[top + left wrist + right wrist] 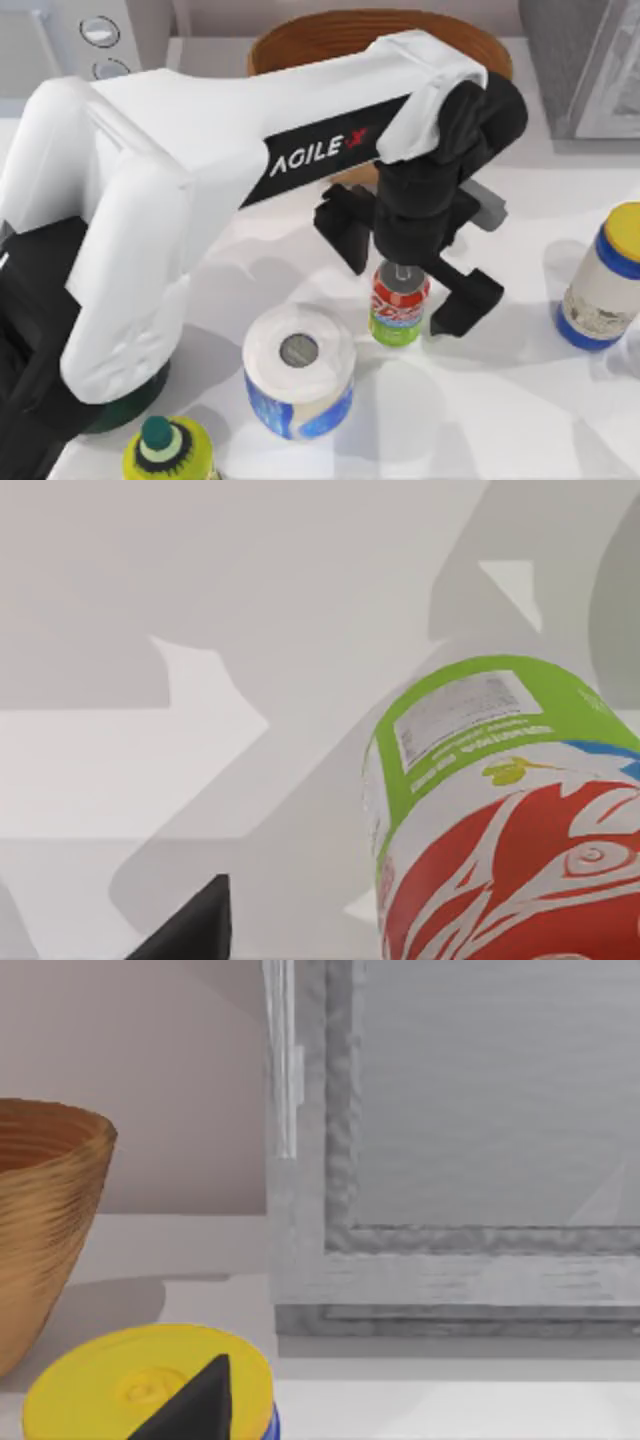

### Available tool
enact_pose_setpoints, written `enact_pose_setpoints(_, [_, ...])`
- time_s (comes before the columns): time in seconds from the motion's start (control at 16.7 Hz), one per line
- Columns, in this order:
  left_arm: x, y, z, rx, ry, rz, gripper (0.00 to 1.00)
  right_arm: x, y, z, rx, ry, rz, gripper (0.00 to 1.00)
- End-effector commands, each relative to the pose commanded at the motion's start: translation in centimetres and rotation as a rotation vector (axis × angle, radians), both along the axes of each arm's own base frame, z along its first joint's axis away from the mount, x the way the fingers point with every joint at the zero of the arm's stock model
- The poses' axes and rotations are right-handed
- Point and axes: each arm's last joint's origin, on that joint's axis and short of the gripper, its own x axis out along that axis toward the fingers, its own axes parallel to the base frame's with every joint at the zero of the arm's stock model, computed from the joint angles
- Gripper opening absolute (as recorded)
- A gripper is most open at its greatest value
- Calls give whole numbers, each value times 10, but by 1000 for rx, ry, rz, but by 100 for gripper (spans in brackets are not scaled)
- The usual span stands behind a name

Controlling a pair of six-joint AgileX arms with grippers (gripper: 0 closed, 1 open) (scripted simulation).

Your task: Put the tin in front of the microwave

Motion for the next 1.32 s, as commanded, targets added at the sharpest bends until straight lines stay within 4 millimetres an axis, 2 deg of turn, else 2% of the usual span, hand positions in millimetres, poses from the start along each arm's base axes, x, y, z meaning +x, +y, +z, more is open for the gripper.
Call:
enact_pose_setpoints(0.18, [0, 0, 0, 0, 0, 0, 100, 0, 0, 0, 0, 0, 0, 100])
enact_pose_setpoints(0.96, [0, 0, 0, 0, 0, 0, 2, 0, 0, 0, 0, 0, 0, 100])
enact_pose_setpoints(1.32, [0, 0, 0, 0, 0, 0, 0, 0, 0, 0, 0, 0, 0, 100])
